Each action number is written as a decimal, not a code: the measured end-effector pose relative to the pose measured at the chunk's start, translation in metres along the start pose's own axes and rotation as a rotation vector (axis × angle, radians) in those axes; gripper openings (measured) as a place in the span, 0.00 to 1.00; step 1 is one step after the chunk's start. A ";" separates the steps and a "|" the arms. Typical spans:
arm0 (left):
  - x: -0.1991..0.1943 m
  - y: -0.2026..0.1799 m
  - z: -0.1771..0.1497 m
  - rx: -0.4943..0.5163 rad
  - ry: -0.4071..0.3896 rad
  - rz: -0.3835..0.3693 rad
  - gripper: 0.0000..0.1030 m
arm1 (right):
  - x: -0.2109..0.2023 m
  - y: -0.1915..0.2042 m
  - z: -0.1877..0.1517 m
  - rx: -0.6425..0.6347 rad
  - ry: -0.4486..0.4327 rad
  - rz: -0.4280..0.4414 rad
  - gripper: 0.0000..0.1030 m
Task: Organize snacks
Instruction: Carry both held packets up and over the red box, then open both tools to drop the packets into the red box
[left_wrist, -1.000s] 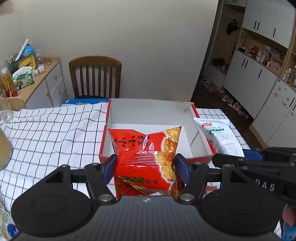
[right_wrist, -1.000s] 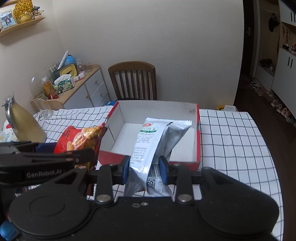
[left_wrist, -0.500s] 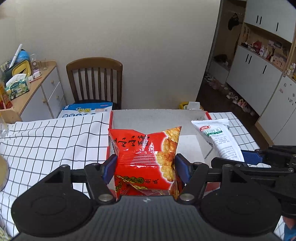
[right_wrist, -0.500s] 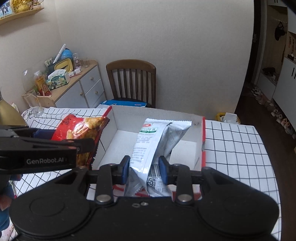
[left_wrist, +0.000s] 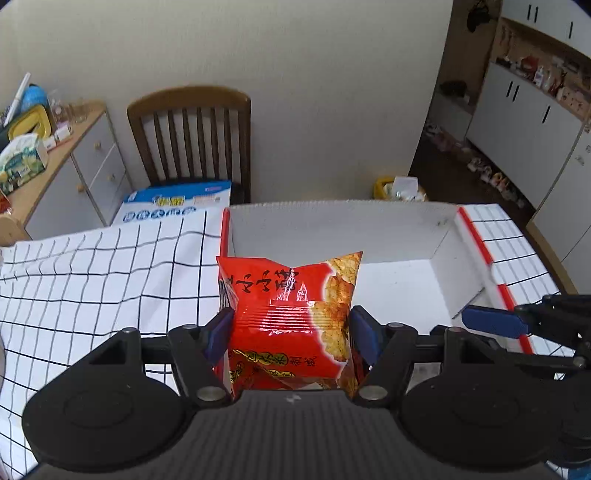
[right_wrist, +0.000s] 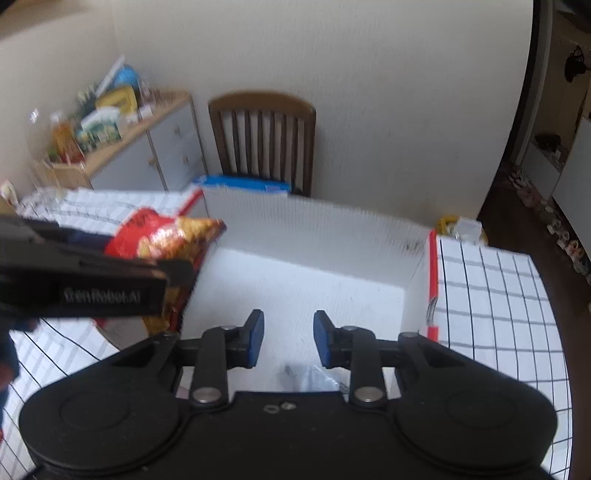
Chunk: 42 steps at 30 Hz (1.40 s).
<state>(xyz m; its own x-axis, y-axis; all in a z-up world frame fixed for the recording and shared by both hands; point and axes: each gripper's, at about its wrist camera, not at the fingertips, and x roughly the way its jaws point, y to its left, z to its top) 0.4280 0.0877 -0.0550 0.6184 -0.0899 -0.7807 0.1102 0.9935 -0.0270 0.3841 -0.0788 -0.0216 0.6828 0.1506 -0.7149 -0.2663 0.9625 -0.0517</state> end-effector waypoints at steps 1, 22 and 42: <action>0.005 0.000 0.001 0.003 0.010 -0.003 0.66 | 0.005 -0.001 -0.001 0.003 0.010 -0.009 0.27; 0.068 -0.023 -0.006 0.112 0.155 -0.009 0.68 | 0.023 -0.011 -0.012 0.042 0.089 -0.059 0.36; 0.000 -0.034 -0.007 0.121 0.029 0.015 0.76 | -0.031 -0.016 -0.018 0.057 -0.013 -0.040 0.66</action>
<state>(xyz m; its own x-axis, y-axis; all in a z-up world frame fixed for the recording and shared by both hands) 0.4189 0.0546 -0.0578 0.5978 -0.0714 -0.7984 0.1951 0.9790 0.0585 0.3551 -0.1032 -0.0115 0.7012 0.1138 -0.7038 -0.1994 0.9791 -0.0403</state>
